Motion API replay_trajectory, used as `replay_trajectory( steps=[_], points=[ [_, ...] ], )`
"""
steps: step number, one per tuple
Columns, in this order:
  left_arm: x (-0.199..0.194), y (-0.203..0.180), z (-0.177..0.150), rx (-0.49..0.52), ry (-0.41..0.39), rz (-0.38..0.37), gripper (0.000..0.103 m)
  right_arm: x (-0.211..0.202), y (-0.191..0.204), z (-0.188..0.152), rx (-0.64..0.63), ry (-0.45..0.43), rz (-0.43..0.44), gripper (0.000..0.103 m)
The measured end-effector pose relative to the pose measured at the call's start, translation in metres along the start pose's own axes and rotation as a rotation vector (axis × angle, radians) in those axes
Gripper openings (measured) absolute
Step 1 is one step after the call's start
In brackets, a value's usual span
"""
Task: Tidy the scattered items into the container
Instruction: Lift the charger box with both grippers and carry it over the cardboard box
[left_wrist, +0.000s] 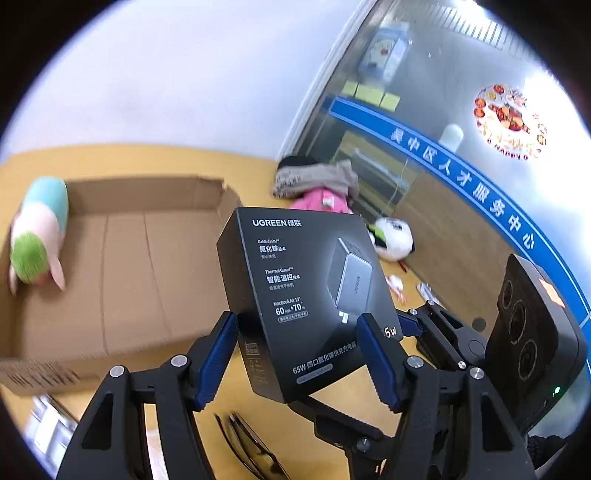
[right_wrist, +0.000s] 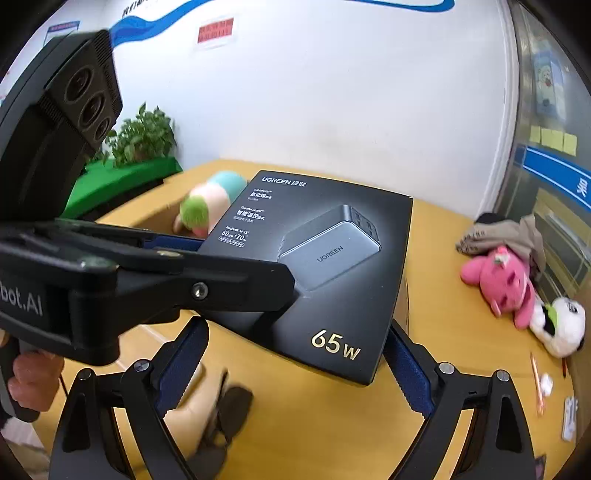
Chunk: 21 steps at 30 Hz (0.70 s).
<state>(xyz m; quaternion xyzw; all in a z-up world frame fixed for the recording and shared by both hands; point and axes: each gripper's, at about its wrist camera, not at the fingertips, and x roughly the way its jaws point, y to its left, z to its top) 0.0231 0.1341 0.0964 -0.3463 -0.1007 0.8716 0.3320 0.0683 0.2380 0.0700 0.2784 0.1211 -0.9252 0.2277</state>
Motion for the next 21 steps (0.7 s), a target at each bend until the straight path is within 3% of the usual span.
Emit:
replay_trajectory(
  steps=[13,21],
  points=[
    [-0.059,0.021,0.076,0.037,-0.119,0.073,0.065,0.002,0.025,0.108,-0.045,-0.109,0.057,0.096],
    [-0.065,0.039,0.116,0.060,-0.144,0.105,0.065,0.017,0.027,0.156,-0.038,-0.127,0.079,0.096]
  ],
)
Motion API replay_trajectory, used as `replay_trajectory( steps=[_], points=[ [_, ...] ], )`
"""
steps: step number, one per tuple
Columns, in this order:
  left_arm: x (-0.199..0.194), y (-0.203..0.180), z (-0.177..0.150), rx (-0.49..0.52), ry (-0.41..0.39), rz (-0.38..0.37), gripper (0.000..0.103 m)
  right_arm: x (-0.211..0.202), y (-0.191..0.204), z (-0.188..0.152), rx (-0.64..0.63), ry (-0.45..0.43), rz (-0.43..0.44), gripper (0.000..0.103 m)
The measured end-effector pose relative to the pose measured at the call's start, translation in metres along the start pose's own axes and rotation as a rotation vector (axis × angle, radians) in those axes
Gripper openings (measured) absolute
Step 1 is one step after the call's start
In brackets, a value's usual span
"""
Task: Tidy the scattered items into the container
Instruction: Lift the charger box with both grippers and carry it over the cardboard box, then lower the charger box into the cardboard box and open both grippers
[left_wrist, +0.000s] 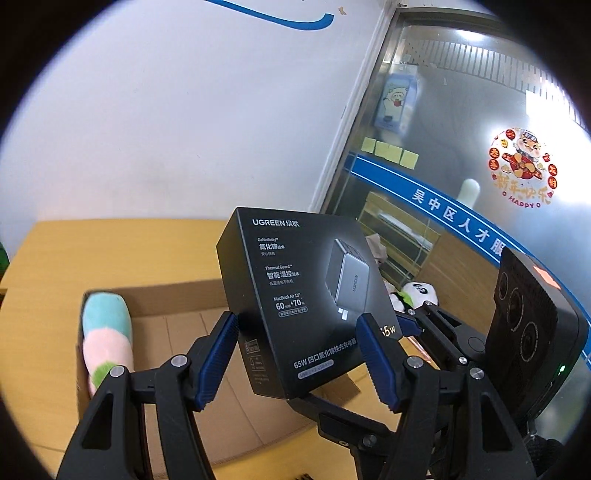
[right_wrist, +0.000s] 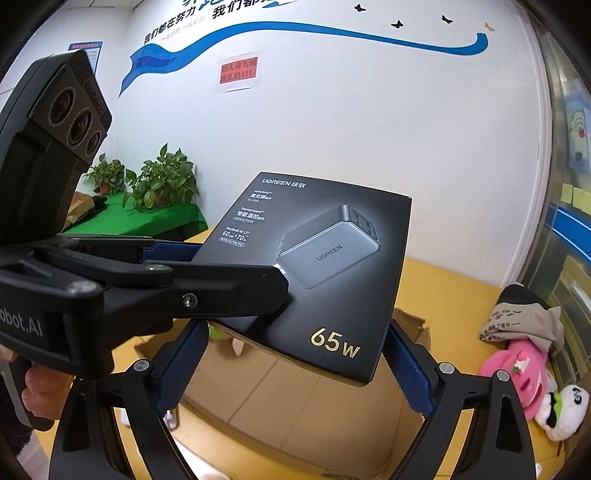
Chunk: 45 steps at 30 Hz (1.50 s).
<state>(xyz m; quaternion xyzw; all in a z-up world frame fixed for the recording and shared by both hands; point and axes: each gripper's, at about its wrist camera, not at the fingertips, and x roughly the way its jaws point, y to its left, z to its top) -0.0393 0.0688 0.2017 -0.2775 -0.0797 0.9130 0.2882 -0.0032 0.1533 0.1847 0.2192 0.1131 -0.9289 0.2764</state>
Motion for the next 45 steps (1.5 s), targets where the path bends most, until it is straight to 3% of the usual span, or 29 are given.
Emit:
replay_trajectory(
  steps=[10,20,31,45],
  points=[
    [0.023,0.041,0.031,-0.003,0.015,-0.013,0.065,0.045,-0.012,0.035,0.011,0.027,0.017,0.096],
    [0.080,0.092,0.041,-0.032,0.099,0.030,0.065,0.125,-0.034,0.042,0.047,0.105,0.045,0.096],
    [0.156,0.153,0.030,-0.116,0.229,0.067,0.065,0.221,-0.063,0.019,0.121,0.226,0.103,0.096],
    [0.241,0.197,-0.016,-0.196,0.439,0.108,0.065,0.317,-0.099,-0.042,0.239,0.460,0.167,0.096]
  ],
)
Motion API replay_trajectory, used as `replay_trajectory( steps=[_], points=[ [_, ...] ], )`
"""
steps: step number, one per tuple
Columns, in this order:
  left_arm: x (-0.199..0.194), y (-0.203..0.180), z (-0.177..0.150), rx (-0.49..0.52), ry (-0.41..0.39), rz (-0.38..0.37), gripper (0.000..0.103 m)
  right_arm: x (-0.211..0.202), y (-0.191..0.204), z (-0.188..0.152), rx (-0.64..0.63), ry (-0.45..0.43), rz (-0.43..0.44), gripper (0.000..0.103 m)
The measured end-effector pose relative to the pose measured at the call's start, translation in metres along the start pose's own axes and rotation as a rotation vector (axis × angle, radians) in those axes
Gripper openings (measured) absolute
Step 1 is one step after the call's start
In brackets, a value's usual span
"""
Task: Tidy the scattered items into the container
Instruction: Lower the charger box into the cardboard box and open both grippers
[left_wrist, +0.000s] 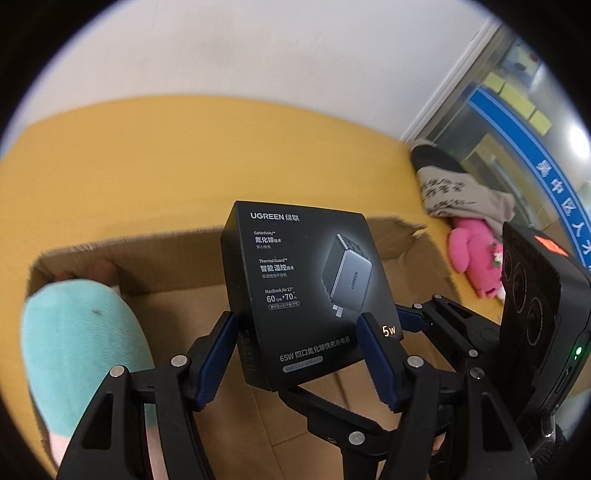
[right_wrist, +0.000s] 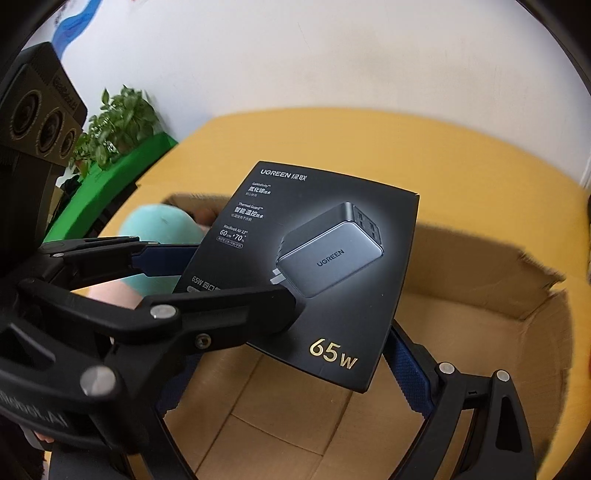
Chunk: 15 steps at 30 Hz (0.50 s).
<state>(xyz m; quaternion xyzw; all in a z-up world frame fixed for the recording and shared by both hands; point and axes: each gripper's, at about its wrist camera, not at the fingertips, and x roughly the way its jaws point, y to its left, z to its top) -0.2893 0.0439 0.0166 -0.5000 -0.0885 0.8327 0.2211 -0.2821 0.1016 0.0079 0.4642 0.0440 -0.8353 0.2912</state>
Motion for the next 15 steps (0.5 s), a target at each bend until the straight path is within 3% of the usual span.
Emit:
replay_trajectory(
  steps=[10,15],
  points=[
    [0.036,0.016,-0.009,-0.036,0.104,0.055,0.064,0.045,-0.011,-0.013,0.063,0.143,0.015,0.098],
    [0.025,0.022,-0.012,-0.099,0.092,0.023,0.063,0.040,-0.011,-0.017,0.066,0.142,-0.007,0.101]
  ],
)
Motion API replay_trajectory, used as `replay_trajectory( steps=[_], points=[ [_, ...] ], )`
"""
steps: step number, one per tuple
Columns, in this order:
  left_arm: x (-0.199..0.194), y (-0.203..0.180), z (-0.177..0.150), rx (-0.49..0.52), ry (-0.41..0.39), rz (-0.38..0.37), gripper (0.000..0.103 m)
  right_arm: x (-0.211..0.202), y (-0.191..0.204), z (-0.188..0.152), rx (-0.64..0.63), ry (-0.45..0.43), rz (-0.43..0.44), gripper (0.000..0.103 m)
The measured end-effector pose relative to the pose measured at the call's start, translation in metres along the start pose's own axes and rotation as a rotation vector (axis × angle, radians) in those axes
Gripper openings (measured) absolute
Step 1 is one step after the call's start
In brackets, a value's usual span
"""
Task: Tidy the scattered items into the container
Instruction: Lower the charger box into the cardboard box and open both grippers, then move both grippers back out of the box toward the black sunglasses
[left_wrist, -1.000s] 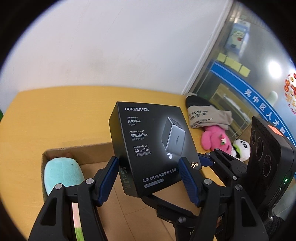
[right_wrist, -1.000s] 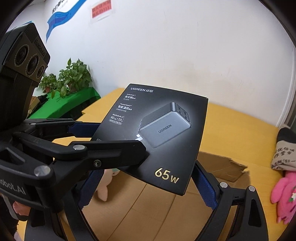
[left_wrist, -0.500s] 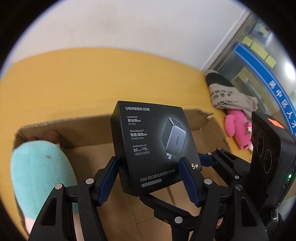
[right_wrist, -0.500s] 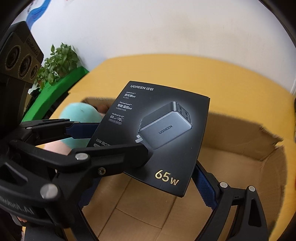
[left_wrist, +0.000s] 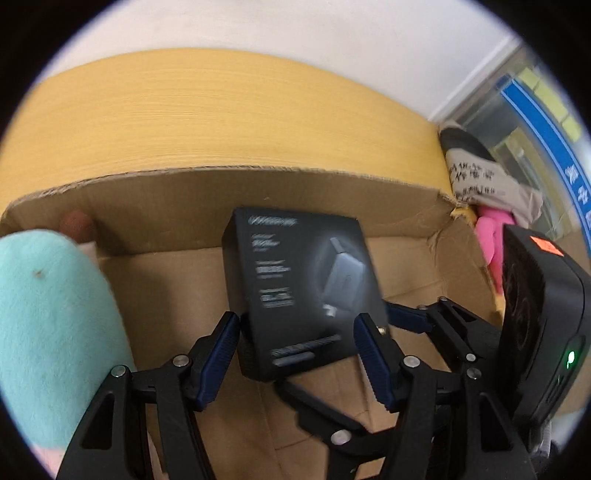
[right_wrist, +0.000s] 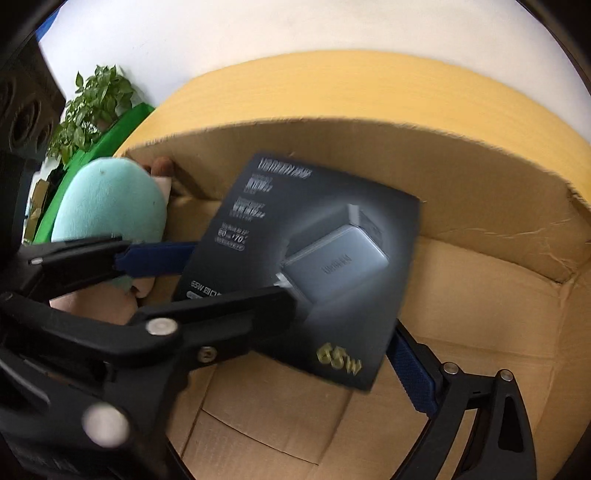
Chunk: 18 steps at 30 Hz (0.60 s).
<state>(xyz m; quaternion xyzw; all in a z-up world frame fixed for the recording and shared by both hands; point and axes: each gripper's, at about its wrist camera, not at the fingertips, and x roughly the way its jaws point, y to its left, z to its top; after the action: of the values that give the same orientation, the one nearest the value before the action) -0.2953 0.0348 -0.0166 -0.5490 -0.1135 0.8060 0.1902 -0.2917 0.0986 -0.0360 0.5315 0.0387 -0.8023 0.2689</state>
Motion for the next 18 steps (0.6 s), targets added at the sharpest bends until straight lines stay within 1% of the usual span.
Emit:
replay_trajectory(
  steps=[1,2,3,4,5,6,7,8,9,10,11,12,13,14,16,17,18],
  points=[
    [-0.006,0.000,-0.001,-0.005,-0.015,-0.007,0.063,-0.007,-0.002,-0.001,0.012,-0.013,-0.012,0.103],
    [-0.019,-0.002,-0.002,-0.003,-0.048,-0.009,0.063,-0.014,-0.006,-0.003,0.020,-0.020,-0.019,0.103],
    [-0.030,-0.005,-0.003,0.003,-0.070,0.005,0.063,-0.017,-0.004,-0.001,0.028,-0.022,-0.021,0.103],
    [-0.043,-0.009,-0.005,0.010,-0.106,0.021,0.063,-0.026,-0.005,-0.003,0.036,-0.024,-0.024,0.103],
    [-0.063,-0.014,-0.012,0.031,-0.160,0.030,0.064,-0.034,-0.005,-0.006,0.038,-0.033,-0.031,0.103],
    [-0.077,-0.019,-0.016,0.046,-0.199,0.032,0.067,-0.043,-0.004,-0.010,0.037,-0.047,-0.040,0.103],
    [-0.093,-0.023,-0.024,0.061,-0.240,0.040,0.069,-0.059,-0.002,-0.018,0.031,-0.073,-0.061,0.103],
    [-0.110,-0.030,-0.032,0.080,-0.291,0.065,0.072,-0.074,0.000,-0.025,0.027,-0.099,-0.079,0.103],
    [-0.129,-0.039,-0.045,0.104,-0.352,0.104,0.078,-0.094,0.005,-0.036,0.022,-0.143,-0.092,0.103],
    [-0.140,-0.048,-0.053,0.123,-0.396,0.135,0.079,-0.116,0.004,-0.047,0.018,-0.182,-0.094,0.103],
    [-0.159,-0.054,-0.073,0.149,-0.458,0.184,0.080,-0.131,0.010,-0.056,0.010,-0.214,-0.103,0.103],
    [-0.167,-0.061,-0.084,0.161,-0.491,0.224,0.081,-0.145,0.016,-0.066,-0.004,-0.245,-0.124,0.103],
    [-0.181,-0.065,-0.104,0.170,-0.526,0.279,0.081,-0.163,0.026,-0.080,-0.028,-0.282,-0.159,0.103],
    [-0.187,-0.073,-0.116,0.174,-0.551,0.319,0.082,-0.174,0.032,-0.089,-0.045,-0.304,-0.181,0.103],
    [-0.200,-0.078,-0.141,0.172,-0.585,0.363,0.083,-0.200,0.045,-0.112,-0.079,-0.343,-0.206,0.103],
    [-0.206,-0.080,-0.159,0.178,-0.599,0.365,0.083,-0.210,0.049,-0.121,-0.084,-0.359,-0.212,0.103],
    [-0.209,-0.082,-0.169,0.184,-0.602,0.359,0.083,-0.217,0.057,-0.128,-0.089,-0.377,-0.217,0.103]
  ],
)
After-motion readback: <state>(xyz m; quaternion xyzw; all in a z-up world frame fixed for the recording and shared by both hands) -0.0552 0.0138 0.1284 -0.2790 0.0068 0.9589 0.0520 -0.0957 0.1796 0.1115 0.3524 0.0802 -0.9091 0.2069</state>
